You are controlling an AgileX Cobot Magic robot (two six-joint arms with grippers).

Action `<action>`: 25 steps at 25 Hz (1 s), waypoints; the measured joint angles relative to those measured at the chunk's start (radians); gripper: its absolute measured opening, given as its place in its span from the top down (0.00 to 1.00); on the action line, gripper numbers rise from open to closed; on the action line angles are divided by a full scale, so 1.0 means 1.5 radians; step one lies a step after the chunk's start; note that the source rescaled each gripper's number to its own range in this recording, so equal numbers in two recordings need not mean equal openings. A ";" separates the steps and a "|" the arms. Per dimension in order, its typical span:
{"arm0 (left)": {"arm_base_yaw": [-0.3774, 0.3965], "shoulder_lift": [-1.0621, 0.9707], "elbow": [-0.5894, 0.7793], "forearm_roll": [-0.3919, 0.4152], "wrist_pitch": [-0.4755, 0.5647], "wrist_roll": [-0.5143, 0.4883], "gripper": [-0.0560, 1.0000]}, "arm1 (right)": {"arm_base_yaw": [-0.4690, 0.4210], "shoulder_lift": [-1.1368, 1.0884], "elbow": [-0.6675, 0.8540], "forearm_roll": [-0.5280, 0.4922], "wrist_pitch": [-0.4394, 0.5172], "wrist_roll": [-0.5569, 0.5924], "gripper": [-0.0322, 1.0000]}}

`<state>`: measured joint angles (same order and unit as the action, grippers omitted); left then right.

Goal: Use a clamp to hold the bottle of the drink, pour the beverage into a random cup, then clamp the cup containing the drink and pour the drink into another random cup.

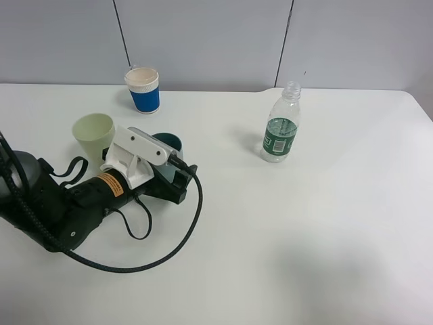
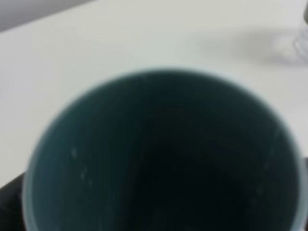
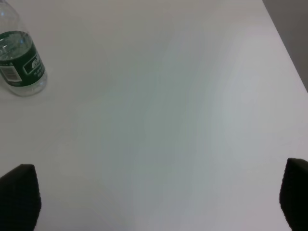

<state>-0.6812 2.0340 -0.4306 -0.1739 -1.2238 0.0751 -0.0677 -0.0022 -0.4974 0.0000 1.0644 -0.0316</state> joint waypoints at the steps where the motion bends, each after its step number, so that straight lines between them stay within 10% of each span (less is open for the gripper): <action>1: -0.002 -0.007 0.006 0.000 0.000 0.000 0.02 | 0.000 0.000 0.000 0.000 0.000 0.000 0.01; 11: -0.072 -0.117 0.140 -0.008 0.000 0.000 0.02 | 0.000 0.000 0.000 0.000 0.000 0.000 0.01; 25: -0.150 -0.297 0.270 -0.154 0.001 0.077 0.02 | 0.000 0.000 0.000 0.000 0.000 0.000 0.01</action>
<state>-0.9060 1.5878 -0.0251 -0.4049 -1.2231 0.1905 -0.0677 -0.0022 -0.4974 0.0000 1.0644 -0.0316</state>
